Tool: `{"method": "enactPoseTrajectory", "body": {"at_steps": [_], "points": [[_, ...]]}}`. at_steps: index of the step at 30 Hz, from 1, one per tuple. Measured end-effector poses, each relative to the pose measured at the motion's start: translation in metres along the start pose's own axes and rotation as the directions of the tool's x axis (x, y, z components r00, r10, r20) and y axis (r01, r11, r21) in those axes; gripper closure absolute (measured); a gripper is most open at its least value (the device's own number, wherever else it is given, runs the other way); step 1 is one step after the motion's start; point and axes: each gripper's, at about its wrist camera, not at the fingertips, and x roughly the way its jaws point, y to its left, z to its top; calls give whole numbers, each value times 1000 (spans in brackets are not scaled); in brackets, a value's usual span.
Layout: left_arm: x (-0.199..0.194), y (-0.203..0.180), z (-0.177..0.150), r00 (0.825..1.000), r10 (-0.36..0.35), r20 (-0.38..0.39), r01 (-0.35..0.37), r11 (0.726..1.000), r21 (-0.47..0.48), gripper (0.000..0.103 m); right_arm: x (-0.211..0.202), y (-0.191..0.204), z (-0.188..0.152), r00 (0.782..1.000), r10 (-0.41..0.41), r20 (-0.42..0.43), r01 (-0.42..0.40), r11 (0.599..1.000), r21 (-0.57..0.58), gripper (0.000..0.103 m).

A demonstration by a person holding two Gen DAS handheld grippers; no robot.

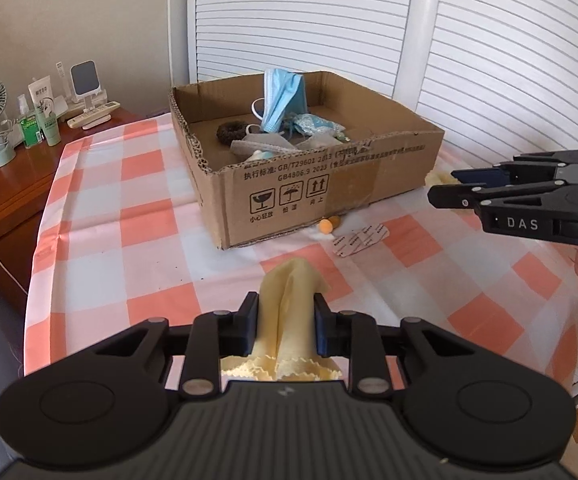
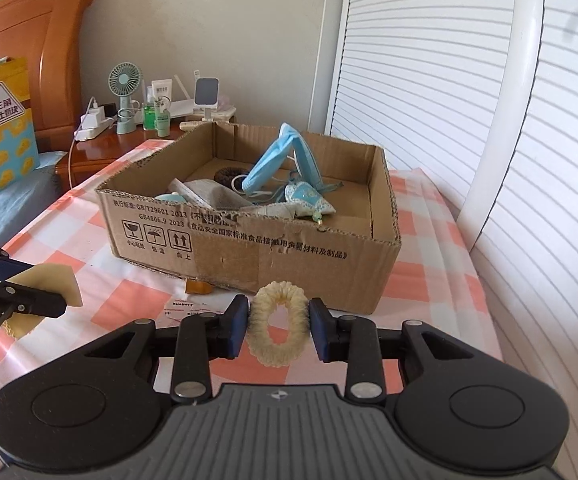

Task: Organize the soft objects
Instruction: 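Grasp the cream knitted ring with the right tool while the left tool holds the cloth, then drop the cream ring into the box with the right tool while the left tool carries the cloth over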

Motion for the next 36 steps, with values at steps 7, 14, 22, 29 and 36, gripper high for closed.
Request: {"method": "enactPoseTrajectory", "body": {"at_steps": [7,14,22,29,36], "points": [[-22,-5,8,999,-49,-6,50,998,36,78,-22,-8,18,999,13,52,-12,999,-31,65],[-34,-6,27,998,-66,20,65,996,64,78,-13,-19,55,994,-2,112,9,998,-67,65],[-29,0,53,998,-31,52,26,996,84,78,34,-30,93,991,-49,125,57,996,-66,30],[-18,3,83,997,-19,73,10,994,112,78,32,-27,71,996,-17,93,19,1000,-17,0],[-1,-4,119,996,-10,84,-1,991,132,78,-2,-18,40,999,-25,47,24,999,38,0]]}}
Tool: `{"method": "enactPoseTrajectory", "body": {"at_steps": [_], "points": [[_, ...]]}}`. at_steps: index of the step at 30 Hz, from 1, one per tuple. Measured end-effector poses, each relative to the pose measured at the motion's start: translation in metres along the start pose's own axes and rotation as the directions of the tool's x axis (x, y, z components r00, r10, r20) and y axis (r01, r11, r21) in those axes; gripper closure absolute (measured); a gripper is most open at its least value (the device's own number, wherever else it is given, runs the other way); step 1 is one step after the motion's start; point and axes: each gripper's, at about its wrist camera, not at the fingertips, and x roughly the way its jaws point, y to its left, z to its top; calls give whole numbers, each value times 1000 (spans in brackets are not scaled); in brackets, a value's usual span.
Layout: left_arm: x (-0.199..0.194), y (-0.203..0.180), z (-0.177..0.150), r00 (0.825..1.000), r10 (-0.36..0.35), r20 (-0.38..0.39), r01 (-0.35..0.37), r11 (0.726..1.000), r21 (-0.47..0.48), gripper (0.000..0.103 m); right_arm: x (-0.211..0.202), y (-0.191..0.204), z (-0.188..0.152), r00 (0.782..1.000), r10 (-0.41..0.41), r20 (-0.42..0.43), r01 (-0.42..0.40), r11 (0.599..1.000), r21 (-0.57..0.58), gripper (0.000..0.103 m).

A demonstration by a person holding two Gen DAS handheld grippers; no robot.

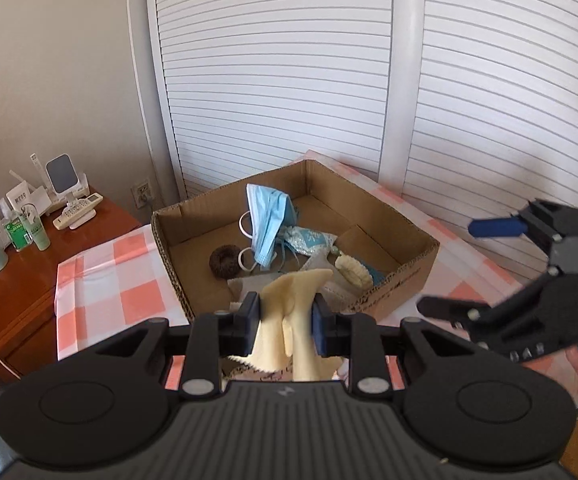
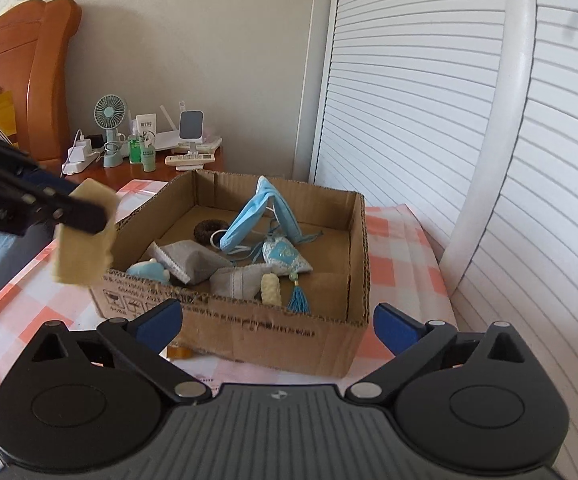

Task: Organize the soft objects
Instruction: 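Drop the cream ring into the box with the right tool while the left tool carries the cloth over, then lower the yellow cloth into the box and open the left tool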

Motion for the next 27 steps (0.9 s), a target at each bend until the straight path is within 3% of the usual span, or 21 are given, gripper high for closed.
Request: {"method": "enactPoseTrajectory", "body": {"at_steps": [6,12,14,16,19,27], "points": [[23,-13,30,1000,-6,-12,6,1000,14,78,-24,3,-23,1000,-26,14,25,1000,17,0],[51,-29,58,1000,0,-21,1,999,33,77,-31,-4,-33,1000,12,19,-13,999,44,0],[58,-31,61,1000,9,-28,-9,1000,29,68,-31,-7,-35,1000,13,16,-13,999,45,0],[62,-32,58,999,26,-47,-25,999,24,62,-30,-9,-38,1000,15,15,-16,999,35,0],[64,-28,46,996,38,-81,-38,999,1,39,-29,-10,-41,999,33,18,-33,999,34,0],[75,-23,14,984,60,-168,-63,998,-12,39,-21,-11,-42,999,47,13,-48,997,53,0]]}}
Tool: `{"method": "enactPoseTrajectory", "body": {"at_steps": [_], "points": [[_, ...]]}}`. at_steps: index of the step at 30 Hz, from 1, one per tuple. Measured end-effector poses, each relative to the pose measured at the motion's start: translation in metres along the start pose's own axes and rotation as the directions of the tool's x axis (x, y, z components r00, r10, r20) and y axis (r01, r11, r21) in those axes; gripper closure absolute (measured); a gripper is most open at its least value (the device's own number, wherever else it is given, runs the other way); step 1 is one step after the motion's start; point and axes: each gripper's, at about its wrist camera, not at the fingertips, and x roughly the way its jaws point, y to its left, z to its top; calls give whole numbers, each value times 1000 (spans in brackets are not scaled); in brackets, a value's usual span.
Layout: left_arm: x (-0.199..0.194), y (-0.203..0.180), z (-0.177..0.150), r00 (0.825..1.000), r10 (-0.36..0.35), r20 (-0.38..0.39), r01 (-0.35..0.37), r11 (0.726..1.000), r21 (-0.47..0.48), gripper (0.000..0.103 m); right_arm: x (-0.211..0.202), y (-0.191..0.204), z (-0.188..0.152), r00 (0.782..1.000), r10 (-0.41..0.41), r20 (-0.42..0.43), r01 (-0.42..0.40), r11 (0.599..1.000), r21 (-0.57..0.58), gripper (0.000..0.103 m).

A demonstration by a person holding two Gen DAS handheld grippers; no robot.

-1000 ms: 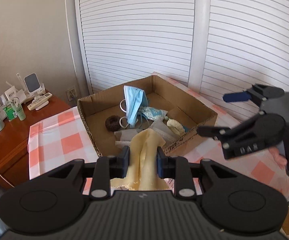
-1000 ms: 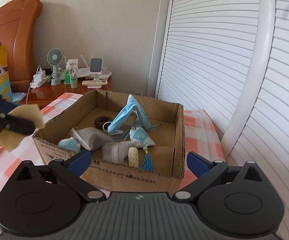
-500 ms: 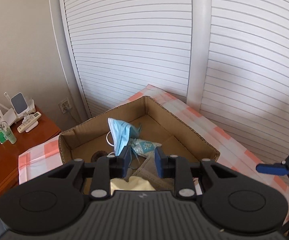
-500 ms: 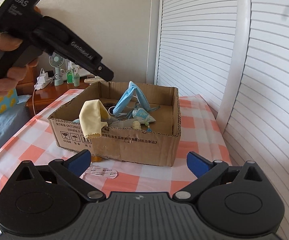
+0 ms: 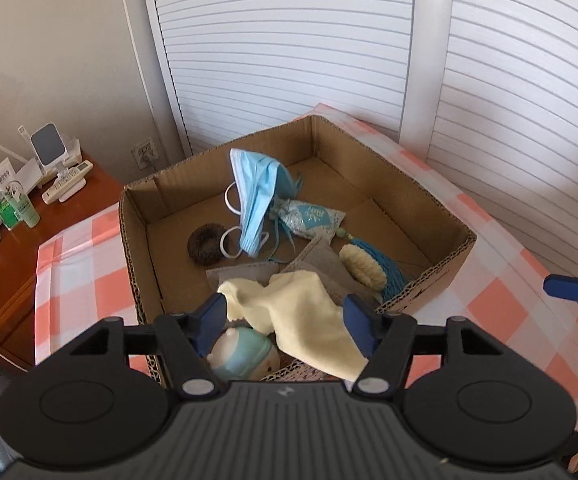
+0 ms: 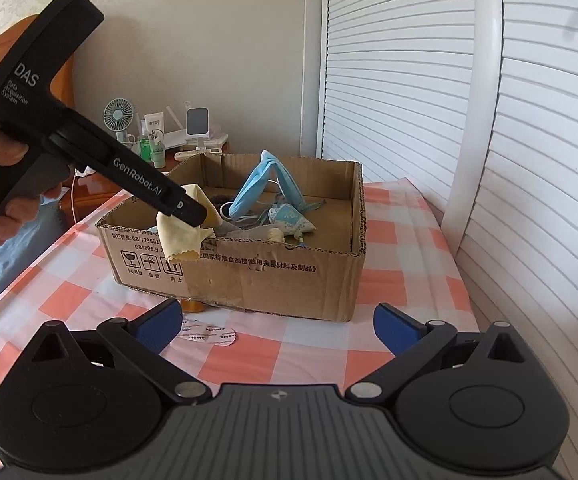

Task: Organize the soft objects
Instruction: 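Lower the yellow cloth into the box and open the left tool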

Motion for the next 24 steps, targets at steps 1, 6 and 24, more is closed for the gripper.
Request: {"method": "enactPoseTrajectory", "body": {"at_steps": [1,6,24], "points": [[3,1,-1,1000,-1,-6,1,1000,-3,43,0,0,0,1000,0,2,0,1000,2,0],[13,8,2,999,-24,-24,24,1000,-18,87,0,-3,0,1000,-12,5,12,1000,16,0],[-5,18,8,986,109,129,-106,994,-32,16,12,12,-4,998,-16,-55,16,1000,-8,0]]}}
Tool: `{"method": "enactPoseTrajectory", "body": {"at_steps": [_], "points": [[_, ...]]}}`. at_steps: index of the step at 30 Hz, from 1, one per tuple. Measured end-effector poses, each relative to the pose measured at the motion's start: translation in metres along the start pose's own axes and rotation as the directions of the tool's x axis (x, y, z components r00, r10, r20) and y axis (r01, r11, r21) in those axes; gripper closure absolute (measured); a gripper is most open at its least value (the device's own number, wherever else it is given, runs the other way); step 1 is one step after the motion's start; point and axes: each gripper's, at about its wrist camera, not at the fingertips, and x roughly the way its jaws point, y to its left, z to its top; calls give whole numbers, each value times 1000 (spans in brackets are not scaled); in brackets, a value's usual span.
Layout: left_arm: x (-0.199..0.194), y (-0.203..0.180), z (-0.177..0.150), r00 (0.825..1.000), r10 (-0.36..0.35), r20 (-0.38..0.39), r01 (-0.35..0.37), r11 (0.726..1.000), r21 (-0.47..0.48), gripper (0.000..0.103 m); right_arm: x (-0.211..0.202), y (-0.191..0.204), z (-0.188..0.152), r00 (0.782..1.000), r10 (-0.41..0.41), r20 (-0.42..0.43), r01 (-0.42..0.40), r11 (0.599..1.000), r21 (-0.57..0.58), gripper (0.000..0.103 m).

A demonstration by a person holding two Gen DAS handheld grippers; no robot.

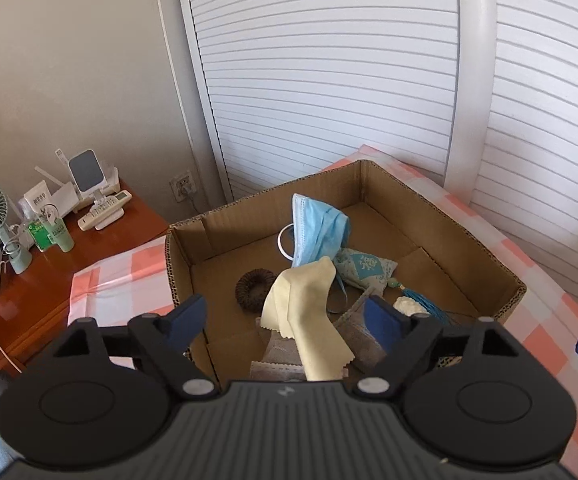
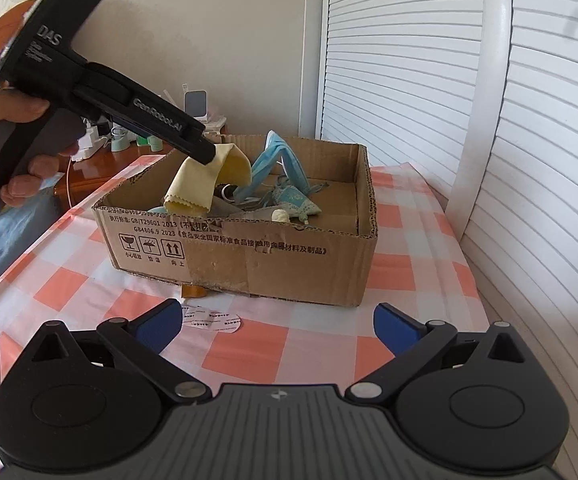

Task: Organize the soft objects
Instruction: 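Lower the yellow cloth into the box and open the left tool, then move both open tools back from the box toward the items in front of it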

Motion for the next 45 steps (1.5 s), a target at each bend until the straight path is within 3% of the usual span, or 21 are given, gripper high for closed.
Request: {"method": "enactPoseTrajectory", "body": {"at_steps": [11,18,22,27,36,40,45], "points": [[-60,-1,-45,999,28,25,-28,1000,8,3,10,18,-11,998,25,-56,-24,999,26,0],[-79,1,-90,997,80,0,-80,995,-56,3,23,28,-14,995,32,-94,-28,999,46,0],[-81,7,-114,996,87,-35,-90,990,-107,3,35,34,-10,994,28,-106,-23,998,52,0],[-74,12,-129,990,128,-61,-133,987,-93,3,59,46,0,993,19,-115,-14,999,49,0],[-60,31,-143,991,102,-90,-113,984,-136,3,101,65,9,990,-57,-126,64,997,51,0],[-56,31,-146,992,83,-99,-97,985,-145,3,106,65,4,984,-108,-145,114,993,35,0],[-55,31,-147,994,65,-93,-78,986,-147,3,91,51,-6,984,-97,-147,104,994,39,0]]}}
